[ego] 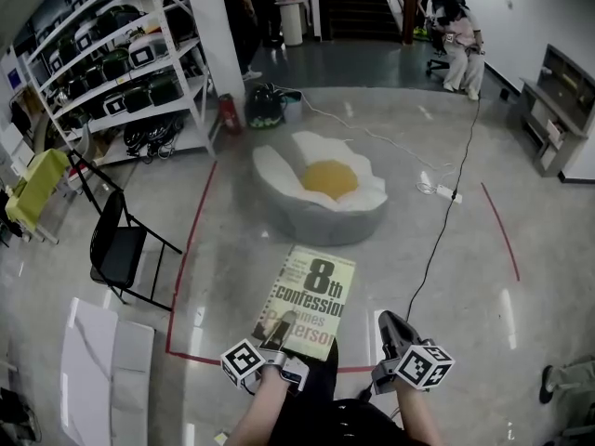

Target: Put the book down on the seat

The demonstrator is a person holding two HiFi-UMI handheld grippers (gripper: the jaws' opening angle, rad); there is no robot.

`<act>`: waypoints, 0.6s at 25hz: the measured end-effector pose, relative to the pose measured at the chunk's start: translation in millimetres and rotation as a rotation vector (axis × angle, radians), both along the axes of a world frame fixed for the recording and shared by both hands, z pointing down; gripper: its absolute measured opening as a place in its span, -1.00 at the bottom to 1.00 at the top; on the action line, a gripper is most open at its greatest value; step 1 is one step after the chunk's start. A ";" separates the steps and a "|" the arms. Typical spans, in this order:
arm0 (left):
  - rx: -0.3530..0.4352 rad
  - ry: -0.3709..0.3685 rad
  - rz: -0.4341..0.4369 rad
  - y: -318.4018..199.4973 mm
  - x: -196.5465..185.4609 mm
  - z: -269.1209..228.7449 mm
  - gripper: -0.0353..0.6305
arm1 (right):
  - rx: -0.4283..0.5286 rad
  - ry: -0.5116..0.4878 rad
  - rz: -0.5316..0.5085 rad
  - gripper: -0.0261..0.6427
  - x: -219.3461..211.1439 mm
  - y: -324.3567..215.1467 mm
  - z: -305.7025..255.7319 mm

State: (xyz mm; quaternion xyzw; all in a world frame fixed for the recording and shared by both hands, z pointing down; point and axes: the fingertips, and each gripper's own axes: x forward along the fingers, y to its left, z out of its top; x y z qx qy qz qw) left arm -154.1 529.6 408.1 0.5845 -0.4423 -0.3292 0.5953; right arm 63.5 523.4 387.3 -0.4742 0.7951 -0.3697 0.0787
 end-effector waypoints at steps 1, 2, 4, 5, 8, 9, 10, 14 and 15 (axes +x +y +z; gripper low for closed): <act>-0.003 -0.002 0.004 -12.7 -0.1 0.7 -0.41 | 0.001 -0.004 0.000 -0.88 -0.4 -11.3 0.1; -0.008 -0.006 0.006 -27.1 -1.7 0.7 -0.41 | -0.001 -0.008 0.001 -0.88 -1.7 -24.3 0.0; -0.010 -0.004 0.009 -60.4 -7.5 -4.3 -0.41 | -0.012 -0.011 0.005 -0.88 -7.5 -54.6 -3.4; -0.010 -0.001 0.013 -77.0 -9.9 -8.2 -0.41 | -0.017 -0.010 0.008 -0.88 -10.7 -69.6 -6.9; -0.010 0.007 0.034 -121.6 -9.7 -15.1 -0.41 | -0.023 -0.009 0.013 -0.88 -14.7 -111.9 -14.1; -0.010 0.011 0.038 -135.4 -8.8 -15.4 -0.41 | -0.025 -0.011 0.015 -0.88 -15.2 -126.1 -14.6; -0.011 0.017 0.040 -148.7 -8.3 -15.1 -0.41 | -0.027 -0.013 0.016 -0.88 -16.1 -139.9 -14.6; -0.005 0.049 0.043 -200.1 -10.9 -13.5 -0.41 | -0.020 -0.025 0.017 -0.88 -24.3 -192.0 -14.8; -0.007 0.048 0.045 -211.5 -13.0 -12.9 -0.41 | -0.021 -0.028 0.019 -0.88 -26.9 -203.7 -14.4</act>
